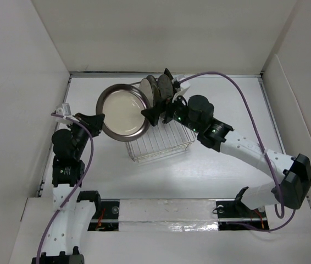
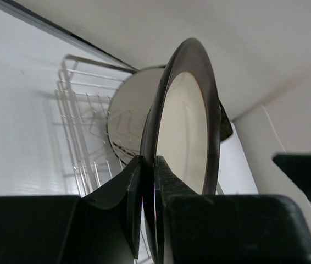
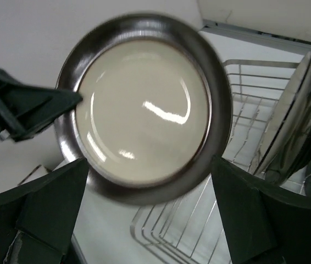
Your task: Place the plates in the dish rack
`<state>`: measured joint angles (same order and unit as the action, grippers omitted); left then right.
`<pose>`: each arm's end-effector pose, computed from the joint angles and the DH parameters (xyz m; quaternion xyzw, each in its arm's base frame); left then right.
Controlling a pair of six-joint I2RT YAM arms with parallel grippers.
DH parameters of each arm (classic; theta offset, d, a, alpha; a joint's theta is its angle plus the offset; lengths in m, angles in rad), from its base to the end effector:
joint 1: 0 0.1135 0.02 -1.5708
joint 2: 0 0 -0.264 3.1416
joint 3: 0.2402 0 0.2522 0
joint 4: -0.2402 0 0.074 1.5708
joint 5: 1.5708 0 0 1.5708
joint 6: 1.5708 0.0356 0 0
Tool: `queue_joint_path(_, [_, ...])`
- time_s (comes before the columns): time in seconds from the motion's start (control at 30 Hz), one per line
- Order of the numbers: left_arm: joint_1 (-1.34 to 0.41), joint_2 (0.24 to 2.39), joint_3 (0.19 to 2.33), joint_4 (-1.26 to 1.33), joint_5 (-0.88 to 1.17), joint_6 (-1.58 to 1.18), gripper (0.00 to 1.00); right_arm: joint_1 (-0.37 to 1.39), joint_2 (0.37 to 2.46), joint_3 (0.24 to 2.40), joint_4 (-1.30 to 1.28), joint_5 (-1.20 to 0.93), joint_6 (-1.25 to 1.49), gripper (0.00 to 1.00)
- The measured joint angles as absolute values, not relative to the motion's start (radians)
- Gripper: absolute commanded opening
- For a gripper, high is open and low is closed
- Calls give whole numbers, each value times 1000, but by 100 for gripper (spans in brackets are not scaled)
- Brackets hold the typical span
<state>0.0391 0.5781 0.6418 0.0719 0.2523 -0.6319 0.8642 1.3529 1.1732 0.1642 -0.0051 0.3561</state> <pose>0.1473 -0.0031 0.3479 -0.1253 0.6472 -0.2974 0.6906 0.2104 0.2467 0.3848 -0.1808 0.6892 0.4035 0.5740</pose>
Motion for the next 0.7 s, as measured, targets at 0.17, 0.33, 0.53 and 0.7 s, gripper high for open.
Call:
queue_joint_path(0.17, [-13, 581, 628, 89, 373, -630, 0, 782, 1409, 1196, 161, -17, 355, 98])
queue_joint_path(0.33, [-71, 580, 628, 182, 461, -629, 0, 737, 1437, 1196, 143, -25, 356, 98])
queue_joint_path(0.53, [-101, 595, 628, 254, 523, -625, 0, 733, 1454, 1187, 185, -193, 366, 79])
queue_joint_path(0.7, [-92, 609, 614, 280, 505, -609, 0, 702, 1471, 1132, 310, -430, 417, 5])
